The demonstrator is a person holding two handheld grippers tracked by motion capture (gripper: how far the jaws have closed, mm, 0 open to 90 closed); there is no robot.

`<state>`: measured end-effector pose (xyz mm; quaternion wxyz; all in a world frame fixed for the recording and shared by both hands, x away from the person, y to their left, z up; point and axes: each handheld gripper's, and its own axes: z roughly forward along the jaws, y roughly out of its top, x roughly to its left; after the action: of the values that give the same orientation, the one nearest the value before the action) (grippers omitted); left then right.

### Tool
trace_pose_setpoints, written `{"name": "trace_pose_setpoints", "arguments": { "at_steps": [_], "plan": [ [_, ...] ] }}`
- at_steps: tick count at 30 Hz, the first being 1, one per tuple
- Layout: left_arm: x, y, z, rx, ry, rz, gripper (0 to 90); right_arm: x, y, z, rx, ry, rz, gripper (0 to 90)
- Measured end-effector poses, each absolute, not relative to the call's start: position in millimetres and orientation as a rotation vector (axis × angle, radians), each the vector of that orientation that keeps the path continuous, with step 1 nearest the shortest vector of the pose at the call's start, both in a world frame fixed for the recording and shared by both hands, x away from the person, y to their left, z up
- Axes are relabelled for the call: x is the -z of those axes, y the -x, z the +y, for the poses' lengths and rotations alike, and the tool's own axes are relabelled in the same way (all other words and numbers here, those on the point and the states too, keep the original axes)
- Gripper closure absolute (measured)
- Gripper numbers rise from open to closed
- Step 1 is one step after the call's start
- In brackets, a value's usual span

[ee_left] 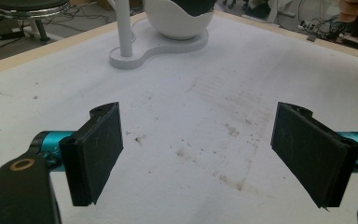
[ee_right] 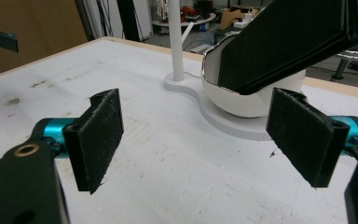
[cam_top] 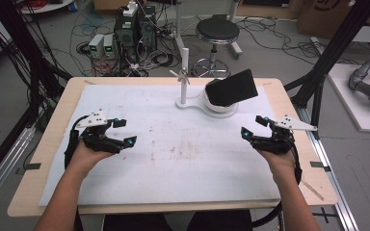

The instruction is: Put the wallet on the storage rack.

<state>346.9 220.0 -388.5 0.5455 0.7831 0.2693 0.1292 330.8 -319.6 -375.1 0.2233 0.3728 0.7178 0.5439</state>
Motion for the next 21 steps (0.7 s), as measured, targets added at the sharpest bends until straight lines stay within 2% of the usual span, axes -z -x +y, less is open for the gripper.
{"name": "trace_pose_setpoints", "arguments": {
  "at_steps": [3, 21],
  "plan": [
    [389.7, -347.1, 220.3, -0.334, -1.869, 0.658, 16.6, 375.6, -329.4, -318.6, -1.504, -1.031, 1.980, 19.0],
    [391.1, -348.3, 219.5, -0.313, -1.877, 0.661, 16.6, 377.1, -331.3, -316.2, -1.501, -1.032, 1.986, 19.0]
  ]
}}
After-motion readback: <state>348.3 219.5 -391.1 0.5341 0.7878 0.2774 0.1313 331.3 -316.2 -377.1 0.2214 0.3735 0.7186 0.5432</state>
